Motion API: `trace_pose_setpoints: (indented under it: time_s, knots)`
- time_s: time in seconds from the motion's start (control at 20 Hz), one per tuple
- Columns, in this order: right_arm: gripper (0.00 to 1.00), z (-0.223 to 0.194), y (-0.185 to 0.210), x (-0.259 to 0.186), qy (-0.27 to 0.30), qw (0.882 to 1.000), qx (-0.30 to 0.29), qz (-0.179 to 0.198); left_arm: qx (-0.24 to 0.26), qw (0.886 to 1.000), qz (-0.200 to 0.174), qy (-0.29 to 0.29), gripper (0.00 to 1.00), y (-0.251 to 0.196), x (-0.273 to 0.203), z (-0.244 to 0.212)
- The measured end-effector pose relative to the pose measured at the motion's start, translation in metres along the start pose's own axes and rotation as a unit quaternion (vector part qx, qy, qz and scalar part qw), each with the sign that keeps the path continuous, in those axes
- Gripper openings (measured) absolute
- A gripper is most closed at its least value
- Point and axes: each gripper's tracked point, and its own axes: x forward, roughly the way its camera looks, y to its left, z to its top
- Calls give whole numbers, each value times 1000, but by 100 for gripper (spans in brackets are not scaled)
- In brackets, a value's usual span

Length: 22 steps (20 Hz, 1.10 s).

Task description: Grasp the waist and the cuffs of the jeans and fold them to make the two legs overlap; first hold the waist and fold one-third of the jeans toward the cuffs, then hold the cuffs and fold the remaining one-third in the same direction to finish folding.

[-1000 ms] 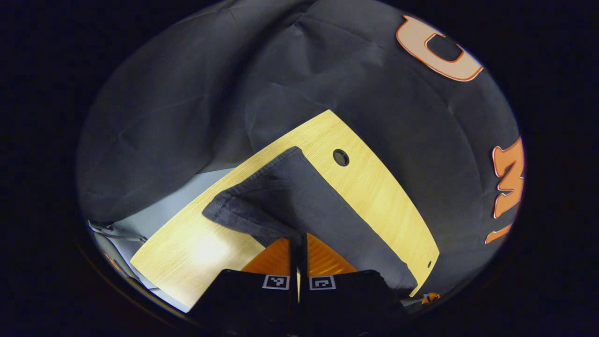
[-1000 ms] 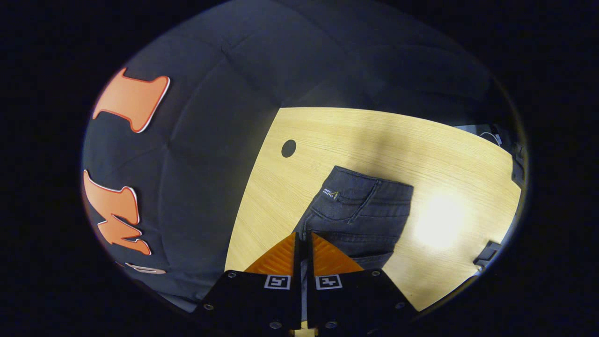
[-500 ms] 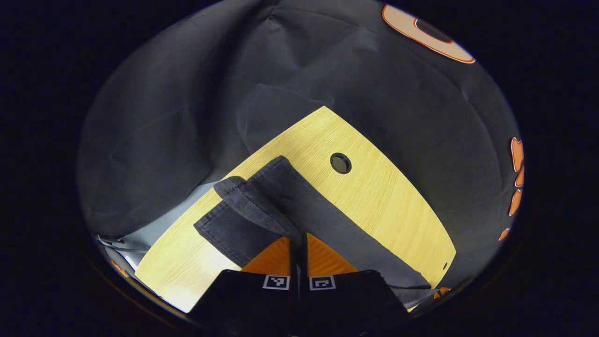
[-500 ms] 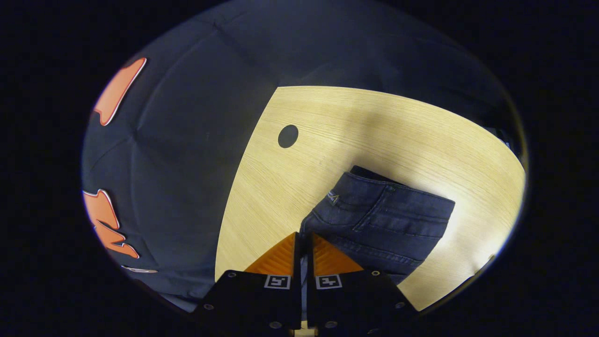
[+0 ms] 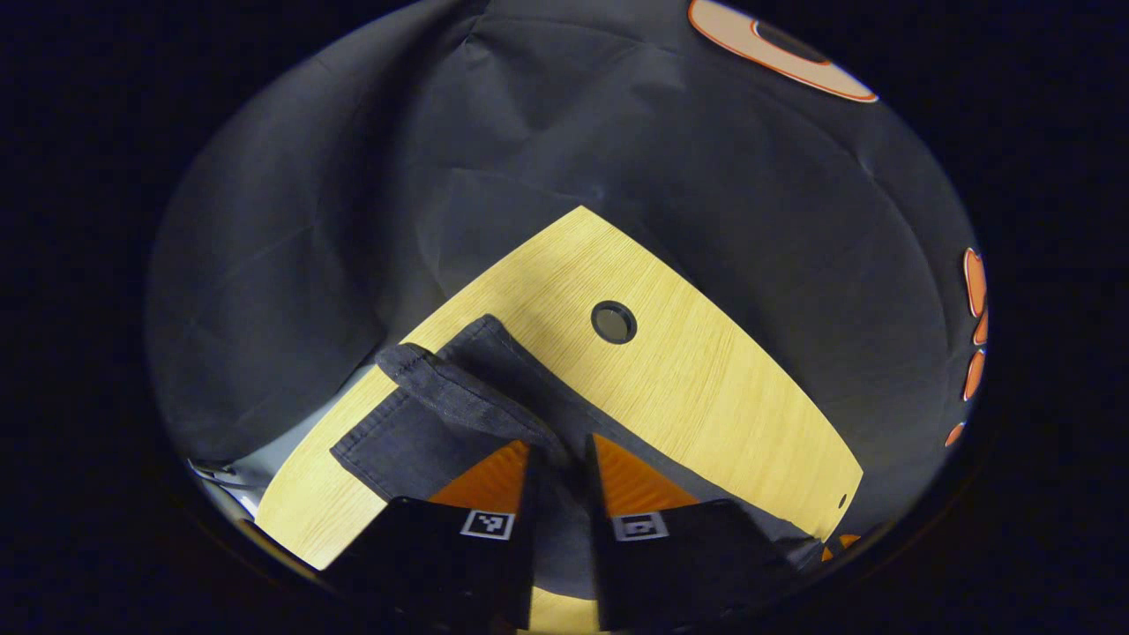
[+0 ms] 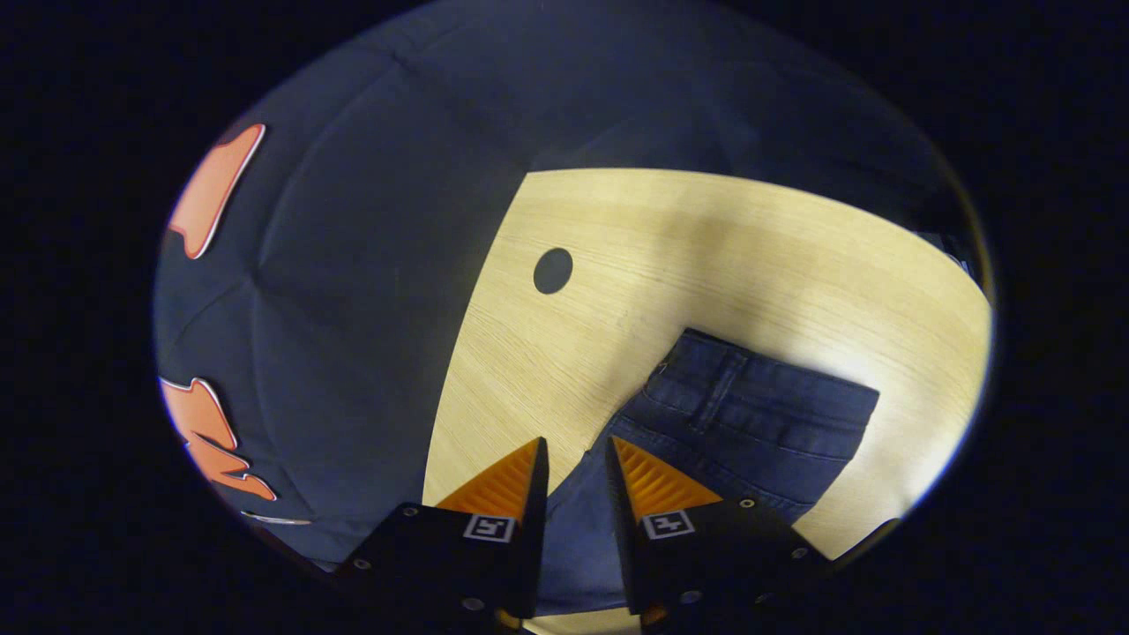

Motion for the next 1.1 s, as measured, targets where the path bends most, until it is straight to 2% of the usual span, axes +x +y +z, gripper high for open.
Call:
trace_pose_setpoints:
  time_s: [0.05,0.1,0.15,0.2,0.25,0.3,0.35,0.45,0.55,0.75,0.8,0.95,1.0,1.1]
  knots:
    - [33,-3,-9,-4,-3,1000,-14,-5,14,1000,-6,-8,64,-7,-16,1]
    - [59,-5,-19,-8,-8,999,-34,-17,29,999,-5,-19,100,-9,-14,3]
    - [55,-8,-32,-16,-10,998,-57,-35,48,999,1,-25,98,-6,-24,3]
    - [76,-11,-42,-22,-12,996,-77,-49,60,998,6,-34,99,-7,-26,2]
    - [80,-15,-53,-26,-16,994,-90,-62,72,997,4,-42,98,-12,-34,0]
    - [96,-18,-61,-29,-19,993,-98,-69,83,995,6,-54,99,-12,-42,-1]
    - [88,-23,-70,-32,-21,992,-102,-76,97,993,5,-70,98,-16,-51,0]
    - [92,-32,-94,-34,-17,990,-102,-99,132,985,19,-112,98,-30,-75,9]
    - [94,-38,-115,-33,-11,989,-94,-113,170,971,43,-161,98,-46,-91,15]
    - [94,-49,-131,-23,-1,988,-92,-127,187,956,23,-224,98,-67,-129,13]
    - [94,-48,-131,-20,-2,987,-97,-129,191,949,17,-250,98,-69,-143,14]
    - [95,-56,-134,-19,5,986,-97,-139,216,914,20,-342,98,-80,-189,14]
    - [94,-63,-135,-23,11,985,-99,-141,225,907,18,-357,94,-83,-202,11]
    - [94,-74,-145,-30,8,981,-113,-156,236,896,14,-375,98,-90,-218,-2]
